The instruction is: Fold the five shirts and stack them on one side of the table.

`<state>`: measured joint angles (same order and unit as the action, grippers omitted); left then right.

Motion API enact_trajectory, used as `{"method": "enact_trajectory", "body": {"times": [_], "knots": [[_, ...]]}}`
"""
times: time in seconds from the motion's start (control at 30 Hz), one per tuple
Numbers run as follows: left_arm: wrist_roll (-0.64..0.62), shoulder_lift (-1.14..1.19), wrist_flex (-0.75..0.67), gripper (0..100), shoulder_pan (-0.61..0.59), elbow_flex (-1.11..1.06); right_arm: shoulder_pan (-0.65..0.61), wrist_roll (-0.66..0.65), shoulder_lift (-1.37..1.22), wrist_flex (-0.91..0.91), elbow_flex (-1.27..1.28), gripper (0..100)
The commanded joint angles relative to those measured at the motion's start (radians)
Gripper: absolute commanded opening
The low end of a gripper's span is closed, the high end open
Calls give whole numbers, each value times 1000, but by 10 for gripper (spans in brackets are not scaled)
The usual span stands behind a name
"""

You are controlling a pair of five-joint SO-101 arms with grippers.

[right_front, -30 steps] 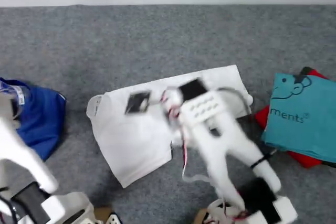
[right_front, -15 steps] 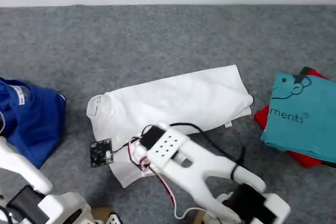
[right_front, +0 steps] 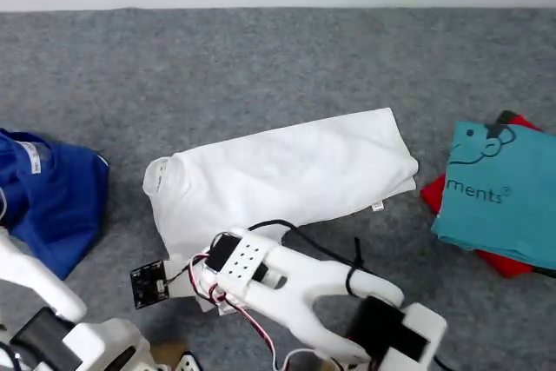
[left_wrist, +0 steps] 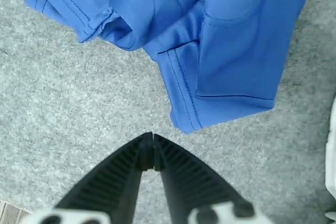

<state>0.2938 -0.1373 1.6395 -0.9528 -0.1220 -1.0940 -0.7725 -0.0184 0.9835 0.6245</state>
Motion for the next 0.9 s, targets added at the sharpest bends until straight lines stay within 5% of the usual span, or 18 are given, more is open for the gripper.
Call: {"method": "enact_trajectory", "body": {"times": [0.0, 0.17, 0.87], "knots": [[12, -43, -15, 8, -5, 4, -7, 11, -39, -1, -66, 161], [12, -43, -15, 8, -5, 4, -7, 8, -93, 16, -137, 44], [12, -43, -58, 8, 2, -50, 286, -25, -182, 125, -555, 12]]}}
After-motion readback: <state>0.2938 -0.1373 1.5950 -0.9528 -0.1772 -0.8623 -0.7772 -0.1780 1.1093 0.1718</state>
